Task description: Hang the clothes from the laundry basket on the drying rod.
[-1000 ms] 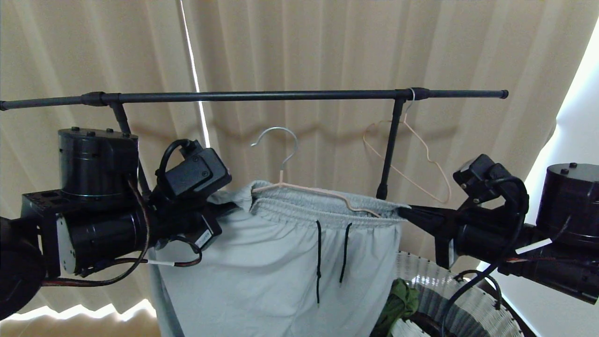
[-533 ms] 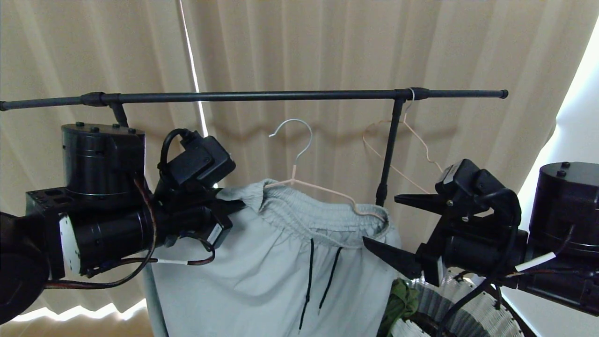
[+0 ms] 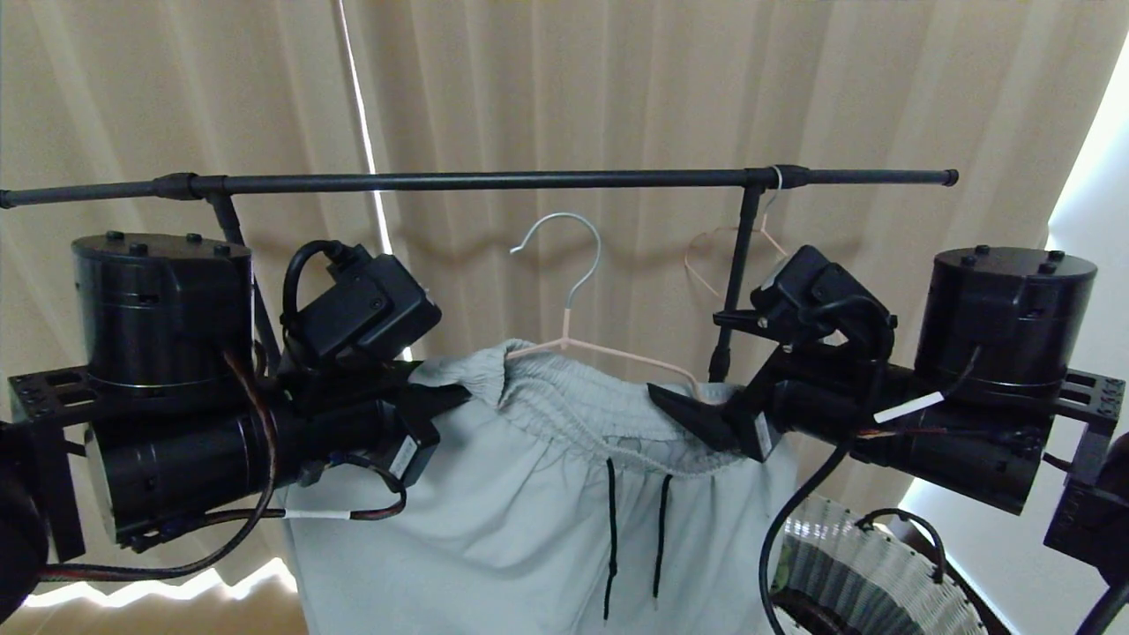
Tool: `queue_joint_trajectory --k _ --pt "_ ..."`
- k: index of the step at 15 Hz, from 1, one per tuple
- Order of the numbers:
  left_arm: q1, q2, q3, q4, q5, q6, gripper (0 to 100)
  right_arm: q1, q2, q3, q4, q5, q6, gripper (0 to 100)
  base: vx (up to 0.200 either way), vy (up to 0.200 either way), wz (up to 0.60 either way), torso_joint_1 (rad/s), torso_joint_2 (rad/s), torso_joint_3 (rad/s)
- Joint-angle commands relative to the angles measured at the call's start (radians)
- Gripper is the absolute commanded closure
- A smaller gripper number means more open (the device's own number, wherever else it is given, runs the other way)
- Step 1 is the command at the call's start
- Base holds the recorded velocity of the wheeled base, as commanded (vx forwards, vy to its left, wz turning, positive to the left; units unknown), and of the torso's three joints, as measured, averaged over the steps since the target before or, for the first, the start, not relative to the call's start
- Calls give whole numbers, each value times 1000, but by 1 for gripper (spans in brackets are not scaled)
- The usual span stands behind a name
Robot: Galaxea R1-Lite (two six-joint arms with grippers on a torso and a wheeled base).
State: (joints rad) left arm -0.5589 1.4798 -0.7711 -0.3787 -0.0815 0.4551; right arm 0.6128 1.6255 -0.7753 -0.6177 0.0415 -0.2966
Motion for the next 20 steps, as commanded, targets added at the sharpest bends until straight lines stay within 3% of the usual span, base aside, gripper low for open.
queue_joint_trajectory --k 1,4,5,13,14,17,20 --pt "-1 -21 4 -2 -1 0 100 1 37 -21 -2 0 -1 0 0 0 0 0 0 0" --pt "-15 -27 4 -2 -3 -3 100 1 48 -25 -4 0 -1 0 0 0 0 0 0 0" --pt "-18 -27 4 -2 -3 -1 100 1 48 -22 -4 0 -1 100 0 0 0 0 0 0" --pt "-35 -26 7 -3 -6 0 100 1 13 -12 -4 0 1 100 0 0 0 0 0 0" --pt "-35 -27 7 -3 -9 0 0 1 10 -10 -4 0 1 100 0 0 0 0 0 0" --pt "-32 -42 9 -2 -7 -1 0 -1 -9 -4 -4 -26 1 100 0 0 0 0 0 0" --pt "-21 -115 90 -5 -11 -39 0 -38 -75 27 -4 -58 4 100 0 0 0 0 0 0"
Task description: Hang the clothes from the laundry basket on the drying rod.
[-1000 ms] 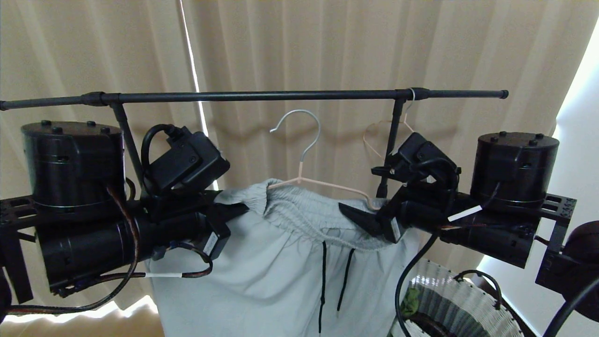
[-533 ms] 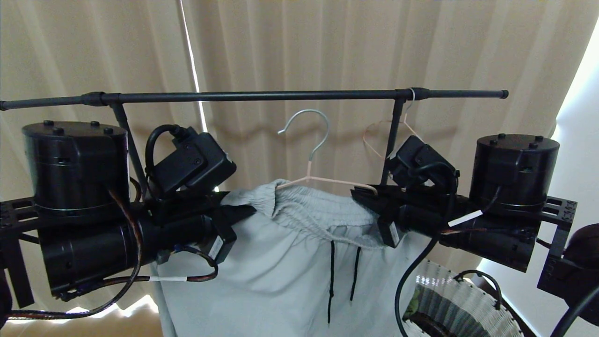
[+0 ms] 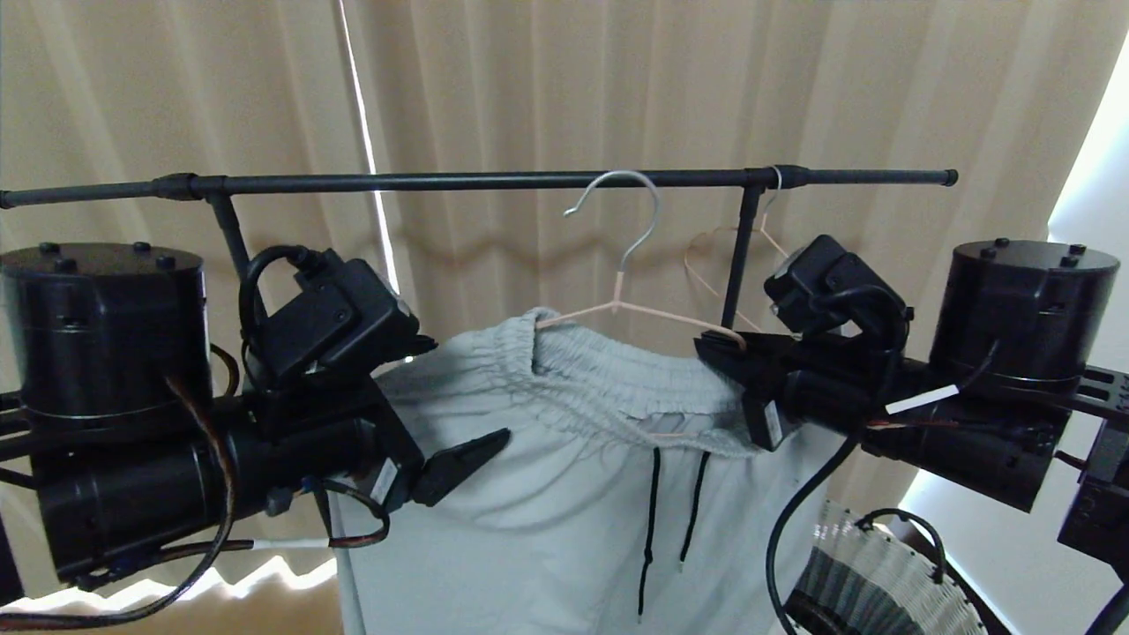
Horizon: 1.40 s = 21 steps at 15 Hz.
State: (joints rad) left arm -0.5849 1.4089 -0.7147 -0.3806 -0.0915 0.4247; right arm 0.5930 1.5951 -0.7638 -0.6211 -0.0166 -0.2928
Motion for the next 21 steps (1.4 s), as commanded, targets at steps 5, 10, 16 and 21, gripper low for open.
queue_joint_trajectory --k 5,10,16,21 --pt "68 -85 152 -75 1 -92 0 -94 -127 83 0 4 1 100 0 0 0 0 0 0" --pt "132 -1 297 -288 1 -90 0 -96 -159 92 -2 15 3 100 0 0 0 0 0 0" --pt "157 56 285 -331 -1 -89 100 -93 -211 98 0 64 3 100 0 0 0 0 0 0" --pt "172 50 281 -331 1 -89 100 -93 -210 95 1 52 1 100 0 0 0 0 0 0"
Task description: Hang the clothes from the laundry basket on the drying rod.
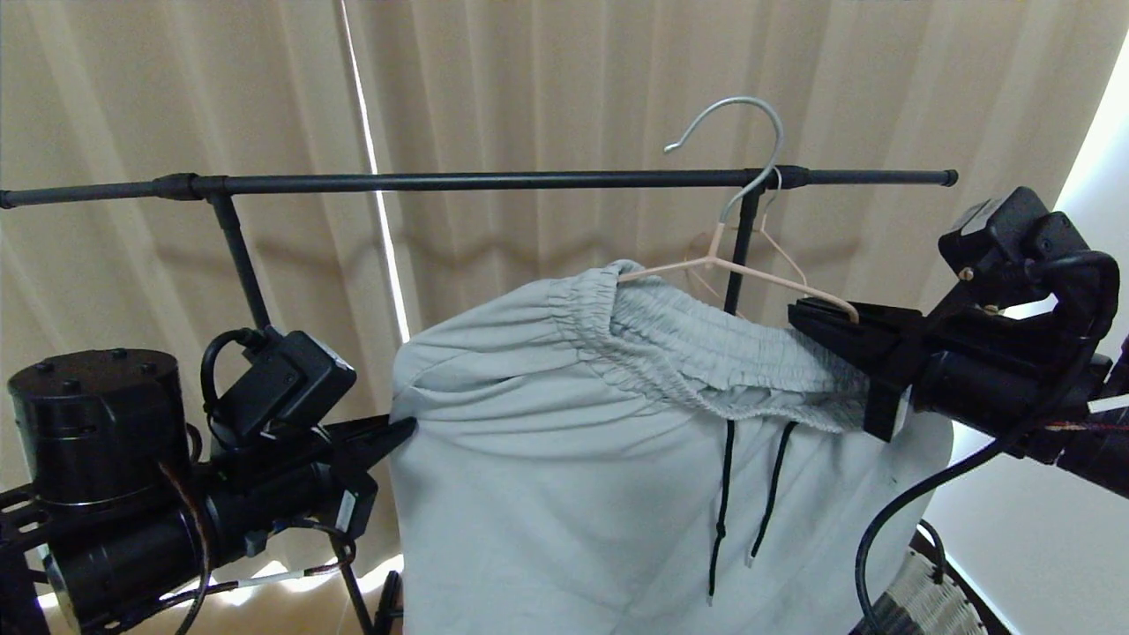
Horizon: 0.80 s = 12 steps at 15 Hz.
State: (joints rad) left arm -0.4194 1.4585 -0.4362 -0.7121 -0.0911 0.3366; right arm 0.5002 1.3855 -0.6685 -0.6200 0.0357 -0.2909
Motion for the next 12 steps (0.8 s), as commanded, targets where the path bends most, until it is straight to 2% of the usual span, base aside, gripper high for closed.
queue_joint_trajectory --k 1,3,7,8,11,12 --pt "57 -3 8 0 2 10 100 -6 -2 0 3 -4 -1 100 0 0 0 0 0 0" --pt "117 -14 17 0 1 9 100 -38 -2 0 6 -4 -2 100 0 0 0 0 0 0" --pt "129 -33 33 5 1 7 100 -52 3 -2 8 -2 -2 100 0 0 0 0 0 0" --pt "128 -33 33 5 1 7 0 -52 3 -2 9 -2 -2 100 0 0 0 0 0 0" --pt "128 -56 42 3 1 5 0 -55 3 -2 26 -8 -4 100 0 0 0 0 0 0" --pt "129 -90 57 3 1 -1 0 -55 -2 -3 105 -46 -2 100 0 0 0 0 0 0"
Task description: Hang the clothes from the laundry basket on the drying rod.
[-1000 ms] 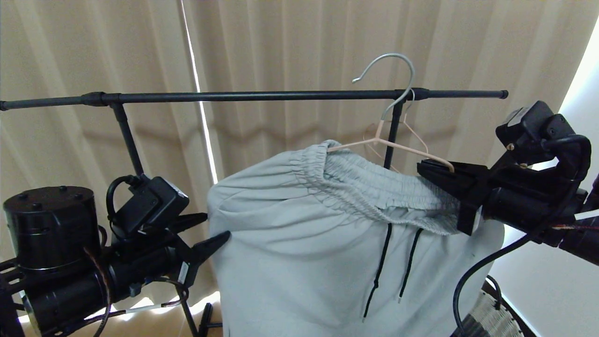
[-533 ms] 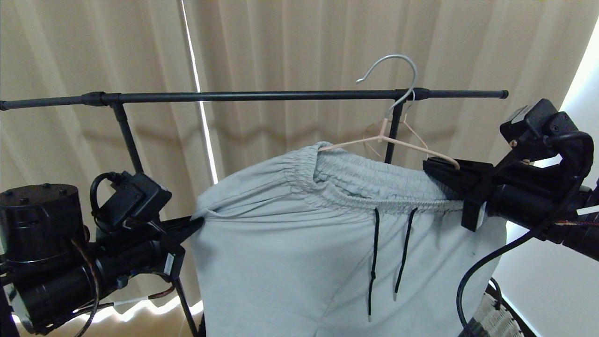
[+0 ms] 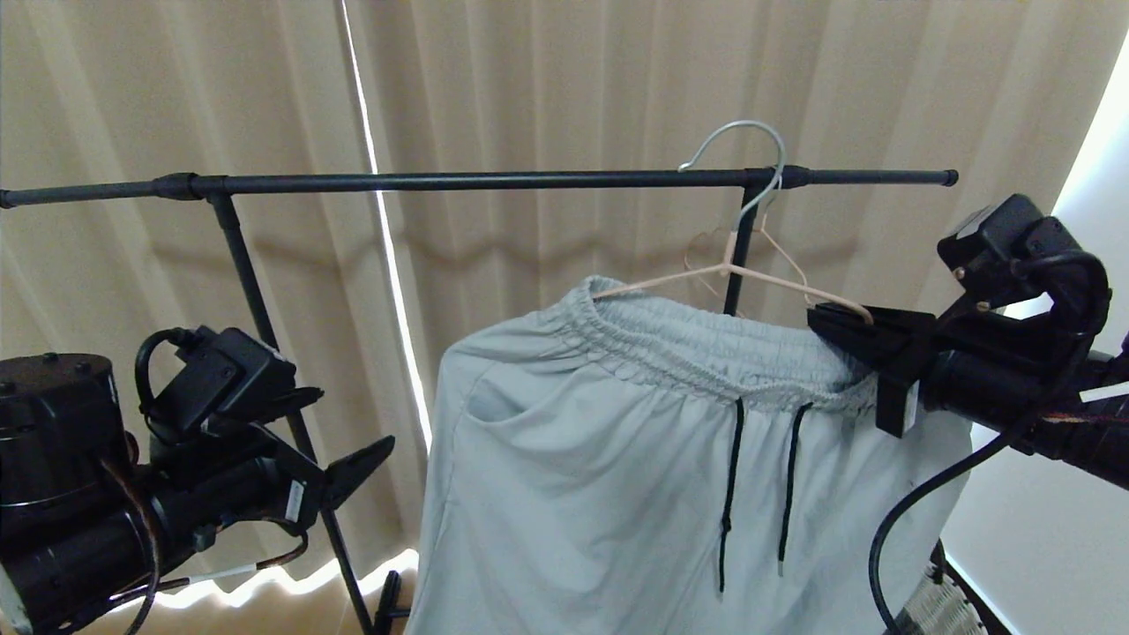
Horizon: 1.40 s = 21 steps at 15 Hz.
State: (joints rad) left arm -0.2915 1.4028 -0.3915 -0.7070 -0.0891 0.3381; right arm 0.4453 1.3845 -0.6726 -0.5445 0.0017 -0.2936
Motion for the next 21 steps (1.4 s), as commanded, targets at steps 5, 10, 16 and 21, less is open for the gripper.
queue_joint_trajectory --k 5,10,16,21 --pt "64 -318 126 -3 3 -33 0 0 2 2 132 -131 8 100 0 0 0 0 0 0" --pt "207 -444 232 0 0 -133 0 -2 28 -45 184 -197 106 100 0 0 0 0 0 0" --pt "196 -452 230 1 -3 -182 0 0 53 -98 182 -197 165 100 167 0 0 0 0 6" --pt "155 -507 229 3 -3 -177 0 3 97 -119 176 -197 166 100 200 0 0 8 2 4"
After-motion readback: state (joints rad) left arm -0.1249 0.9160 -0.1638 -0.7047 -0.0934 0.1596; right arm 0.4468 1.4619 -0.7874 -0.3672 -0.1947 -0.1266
